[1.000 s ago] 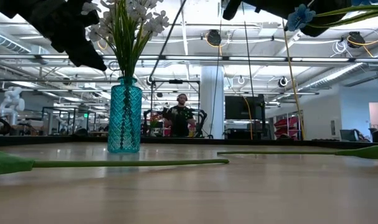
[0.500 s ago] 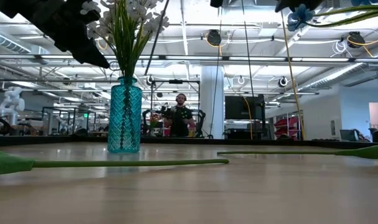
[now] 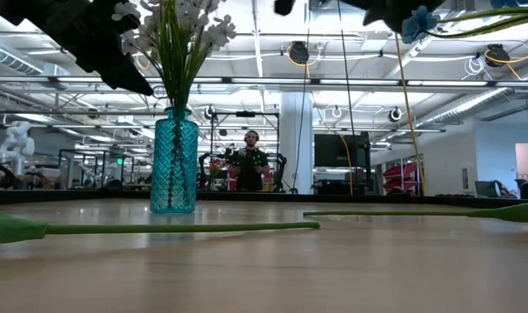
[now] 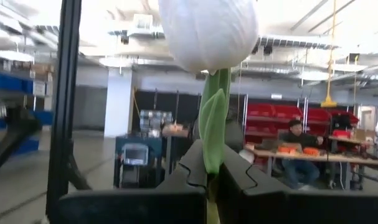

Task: Sort flowers into vase by color
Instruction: Put the white tulip into the blue transparent vase

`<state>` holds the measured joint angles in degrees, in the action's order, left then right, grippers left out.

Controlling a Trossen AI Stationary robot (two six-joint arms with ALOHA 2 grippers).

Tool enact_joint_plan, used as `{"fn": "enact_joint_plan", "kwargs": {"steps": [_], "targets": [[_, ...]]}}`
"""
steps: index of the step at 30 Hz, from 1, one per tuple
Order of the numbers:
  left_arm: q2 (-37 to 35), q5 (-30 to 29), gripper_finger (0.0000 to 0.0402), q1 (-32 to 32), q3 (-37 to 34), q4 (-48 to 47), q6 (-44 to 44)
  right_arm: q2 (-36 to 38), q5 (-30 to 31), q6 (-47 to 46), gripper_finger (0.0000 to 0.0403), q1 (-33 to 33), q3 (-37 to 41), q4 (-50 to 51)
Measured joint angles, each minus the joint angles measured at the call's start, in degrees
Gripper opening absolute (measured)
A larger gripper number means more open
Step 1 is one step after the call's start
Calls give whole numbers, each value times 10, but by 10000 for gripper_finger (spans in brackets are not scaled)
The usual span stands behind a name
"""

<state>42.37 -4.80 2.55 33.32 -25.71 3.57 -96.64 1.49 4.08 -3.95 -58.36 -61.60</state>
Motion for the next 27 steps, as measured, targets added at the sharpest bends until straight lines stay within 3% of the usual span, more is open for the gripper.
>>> {"fn": "enact_joint_plan", "kwargs": {"steps": [8, 16, 27], "targets": [[0, 0, 141, 0, 0, 0, 4, -35, 0, -20, 0, 5, -65, 55], [0, 0, 141, 0, 0, 0, 4, -36, 34, -35, 0, 10, -69, 133], [0, 0, 141, 0, 0, 19, 1, -58, 33, -49, 0, 10, -69, 194]]}}
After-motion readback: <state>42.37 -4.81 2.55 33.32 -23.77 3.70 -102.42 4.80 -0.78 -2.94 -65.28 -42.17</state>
